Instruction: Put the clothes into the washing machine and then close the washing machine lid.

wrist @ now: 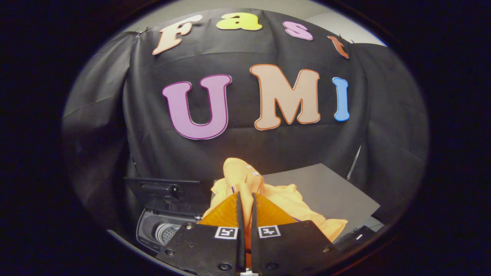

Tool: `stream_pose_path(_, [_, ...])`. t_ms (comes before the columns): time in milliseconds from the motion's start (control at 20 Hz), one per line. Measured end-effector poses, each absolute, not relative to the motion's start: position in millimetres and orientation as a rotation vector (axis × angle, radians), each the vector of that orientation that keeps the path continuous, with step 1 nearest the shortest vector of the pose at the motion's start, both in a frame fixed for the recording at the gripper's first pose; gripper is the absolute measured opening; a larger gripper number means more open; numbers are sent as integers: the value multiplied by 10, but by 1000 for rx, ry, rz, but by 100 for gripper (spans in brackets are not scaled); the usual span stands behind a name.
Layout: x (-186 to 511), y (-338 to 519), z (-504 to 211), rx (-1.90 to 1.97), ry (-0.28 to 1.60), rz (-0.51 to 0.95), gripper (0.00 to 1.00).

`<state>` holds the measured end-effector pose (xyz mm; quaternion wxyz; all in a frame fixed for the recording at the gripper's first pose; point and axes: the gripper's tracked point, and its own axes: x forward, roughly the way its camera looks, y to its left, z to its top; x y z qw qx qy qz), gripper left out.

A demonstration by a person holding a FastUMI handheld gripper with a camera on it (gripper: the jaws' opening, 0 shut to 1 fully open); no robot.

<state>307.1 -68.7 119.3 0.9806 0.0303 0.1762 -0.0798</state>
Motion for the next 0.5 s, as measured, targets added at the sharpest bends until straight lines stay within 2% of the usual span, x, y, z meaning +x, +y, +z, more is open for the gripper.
stream_pose_path(500, [3128,318,1409,143,305,-69,5])
